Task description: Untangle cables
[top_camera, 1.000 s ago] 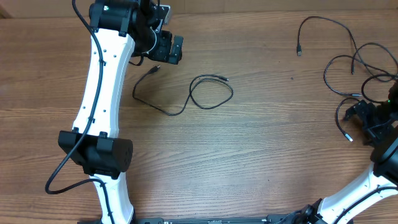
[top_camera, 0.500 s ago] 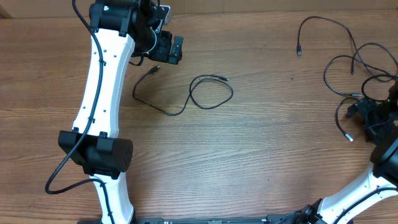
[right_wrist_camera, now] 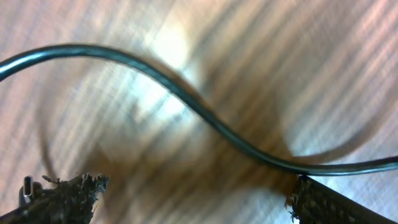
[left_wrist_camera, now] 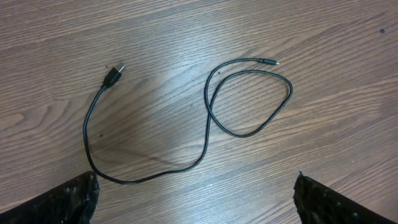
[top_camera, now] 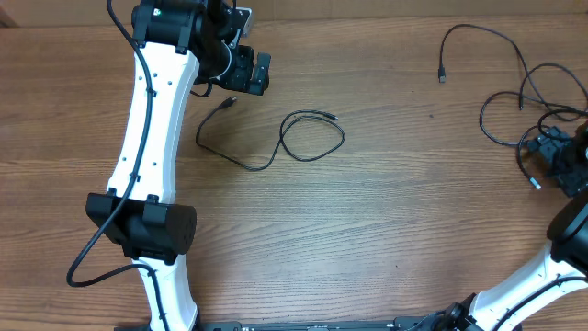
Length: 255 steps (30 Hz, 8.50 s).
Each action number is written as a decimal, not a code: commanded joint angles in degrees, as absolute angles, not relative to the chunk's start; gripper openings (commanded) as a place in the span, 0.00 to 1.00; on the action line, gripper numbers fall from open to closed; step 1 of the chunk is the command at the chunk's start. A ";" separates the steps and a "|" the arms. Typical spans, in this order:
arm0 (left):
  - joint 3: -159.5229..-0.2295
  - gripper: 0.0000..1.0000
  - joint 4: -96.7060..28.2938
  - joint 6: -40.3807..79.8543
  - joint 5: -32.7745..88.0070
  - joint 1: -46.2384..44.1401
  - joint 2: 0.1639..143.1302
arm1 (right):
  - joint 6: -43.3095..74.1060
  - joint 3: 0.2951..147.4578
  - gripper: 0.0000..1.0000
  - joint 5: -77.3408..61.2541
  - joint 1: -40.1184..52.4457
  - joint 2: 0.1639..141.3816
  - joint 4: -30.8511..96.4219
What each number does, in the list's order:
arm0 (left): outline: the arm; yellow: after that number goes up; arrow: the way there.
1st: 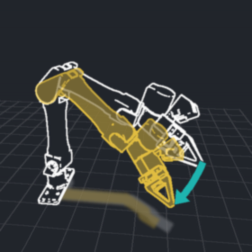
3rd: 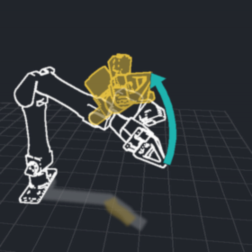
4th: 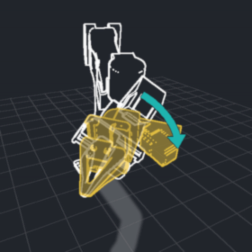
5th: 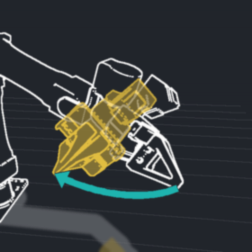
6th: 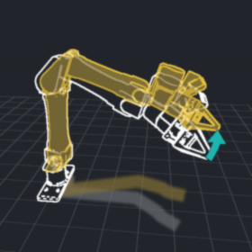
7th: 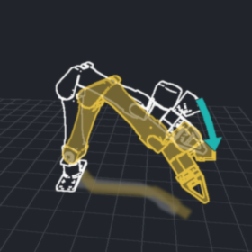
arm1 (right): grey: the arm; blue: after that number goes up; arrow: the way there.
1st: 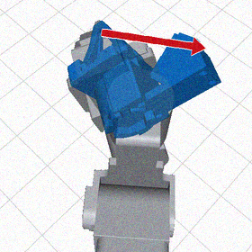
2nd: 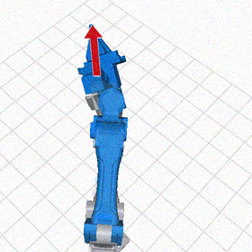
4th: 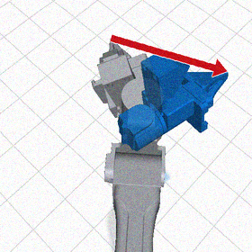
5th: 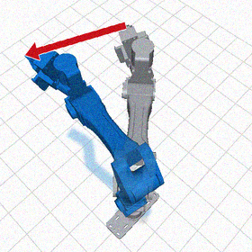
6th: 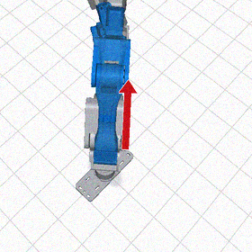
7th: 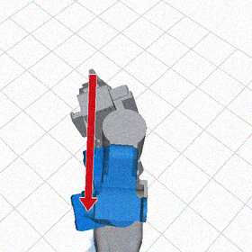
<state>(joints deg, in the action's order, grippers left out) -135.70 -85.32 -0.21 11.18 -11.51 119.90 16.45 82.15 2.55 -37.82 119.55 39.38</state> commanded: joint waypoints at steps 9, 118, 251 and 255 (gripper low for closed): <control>-136.64 1.00 -85.23 -1.15 11.84 -11.64 118.76 | 14.11 81.43 1.00 1.39 -37.60 125.12 26.24; -136.64 1.00 -85.23 -1.15 11.84 -11.64 118.76 | -1.98 81.43 0.74 -8.58 19.40 119.72 29.95; -136.64 1.00 -85.23 -1.15 11.84 -11.64 118.76 | 15.00 93.82 0.71 5.28 -55.51 91.64 56.42; -136.64 1.00 -85.23 -1.15 11.84 -11.64 118.76 | 14.46 93.82 0.82 -1.96 -55.51 91.64 56.42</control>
<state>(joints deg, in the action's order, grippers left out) -135.70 -85.34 -0.21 11.18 -11.51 119.90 15.00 92.62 3.84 -55.16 93.38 56.60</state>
